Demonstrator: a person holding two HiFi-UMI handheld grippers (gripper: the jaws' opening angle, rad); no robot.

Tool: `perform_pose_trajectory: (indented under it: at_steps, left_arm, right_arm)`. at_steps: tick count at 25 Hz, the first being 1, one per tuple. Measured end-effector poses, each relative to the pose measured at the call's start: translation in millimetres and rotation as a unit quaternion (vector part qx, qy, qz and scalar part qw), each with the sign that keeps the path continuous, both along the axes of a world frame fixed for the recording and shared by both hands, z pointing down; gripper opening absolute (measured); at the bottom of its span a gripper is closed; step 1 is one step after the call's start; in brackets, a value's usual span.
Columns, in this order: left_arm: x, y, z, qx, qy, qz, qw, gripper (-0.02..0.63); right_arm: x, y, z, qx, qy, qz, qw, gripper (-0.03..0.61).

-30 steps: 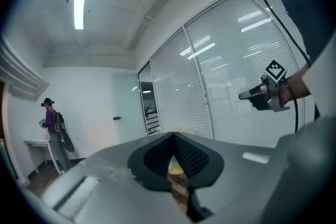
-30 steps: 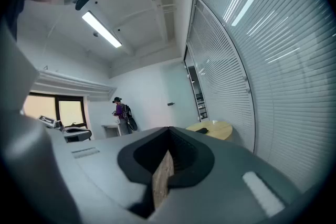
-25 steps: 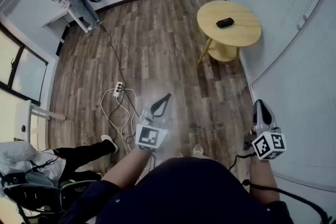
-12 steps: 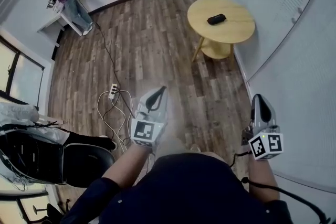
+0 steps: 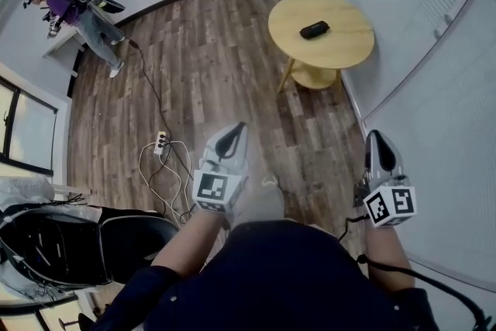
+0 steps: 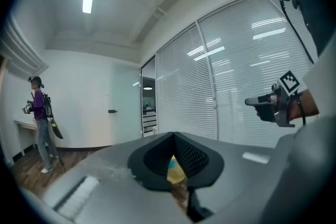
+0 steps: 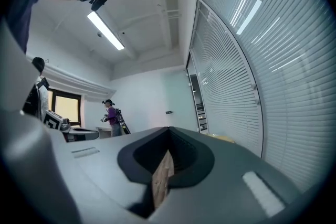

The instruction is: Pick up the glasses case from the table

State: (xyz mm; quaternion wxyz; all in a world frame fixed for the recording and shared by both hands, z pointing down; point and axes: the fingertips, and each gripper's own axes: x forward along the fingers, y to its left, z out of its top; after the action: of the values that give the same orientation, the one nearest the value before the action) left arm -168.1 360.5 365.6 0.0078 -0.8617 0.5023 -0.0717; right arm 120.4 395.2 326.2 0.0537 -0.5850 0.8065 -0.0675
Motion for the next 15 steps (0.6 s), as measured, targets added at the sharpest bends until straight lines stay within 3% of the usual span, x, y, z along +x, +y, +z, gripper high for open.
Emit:
perform_pose_trajectory:
  at_steps: [15]
  left_arm:
    - [-16,-197,-19,0.014,0.001,0.057,0.9983,0.006]
  right_arm:
    - [2,-168,-2,0.007,0.046,0.092,0.995,0.008]
